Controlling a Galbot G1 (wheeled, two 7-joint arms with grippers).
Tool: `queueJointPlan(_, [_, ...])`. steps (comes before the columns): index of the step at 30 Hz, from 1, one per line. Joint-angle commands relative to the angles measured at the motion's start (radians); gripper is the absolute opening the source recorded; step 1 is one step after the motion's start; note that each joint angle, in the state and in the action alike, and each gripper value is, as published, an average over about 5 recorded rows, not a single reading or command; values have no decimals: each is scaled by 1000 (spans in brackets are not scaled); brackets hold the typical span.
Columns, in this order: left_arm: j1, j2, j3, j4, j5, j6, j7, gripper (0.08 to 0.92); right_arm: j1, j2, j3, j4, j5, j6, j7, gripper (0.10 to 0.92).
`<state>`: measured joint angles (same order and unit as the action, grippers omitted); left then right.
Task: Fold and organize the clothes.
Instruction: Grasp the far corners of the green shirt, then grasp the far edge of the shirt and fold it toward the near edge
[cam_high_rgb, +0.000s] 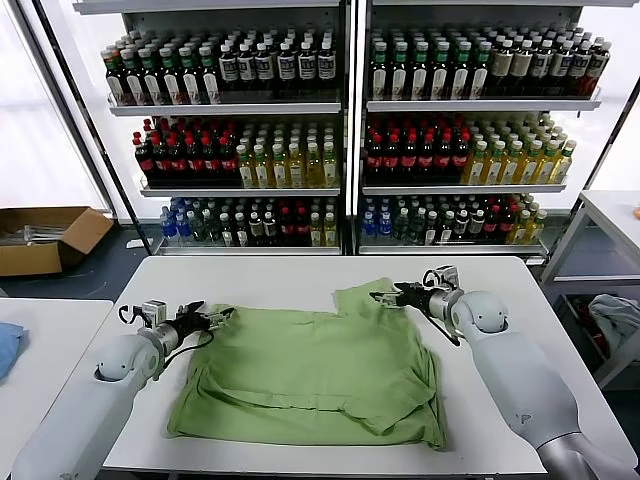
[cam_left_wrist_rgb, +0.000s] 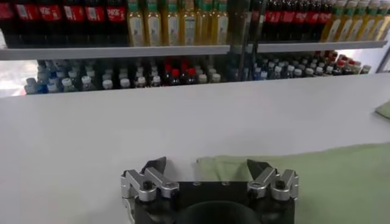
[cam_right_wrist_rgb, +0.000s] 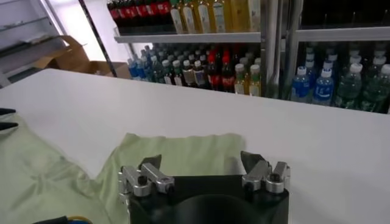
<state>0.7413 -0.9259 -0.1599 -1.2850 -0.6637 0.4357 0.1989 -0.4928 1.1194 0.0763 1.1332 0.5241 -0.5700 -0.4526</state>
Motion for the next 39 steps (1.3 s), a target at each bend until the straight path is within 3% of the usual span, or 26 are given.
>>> queueJointPlan(1, [19, -1, 24, 0, 13, 9, -1, 749, 6, -1, -26, -8, -8, -6, -1, 611])
queueJointPlan(19, [98, 7, -1, -116, 34, -1, 13, 229, -41, 11, 14, 59, 2, -6, 24, 117])
queueJointPlan(25, [124, 16, -56, -209, 17, -15, -1, 97, -152, 8, 123, 218, 22, -9, 47, 106])
queueJointPlan(39, [279, 40, -206, -460, -5, -20, -32, 92, -421, -64, 329, 574, 119, -9, 82, 106])
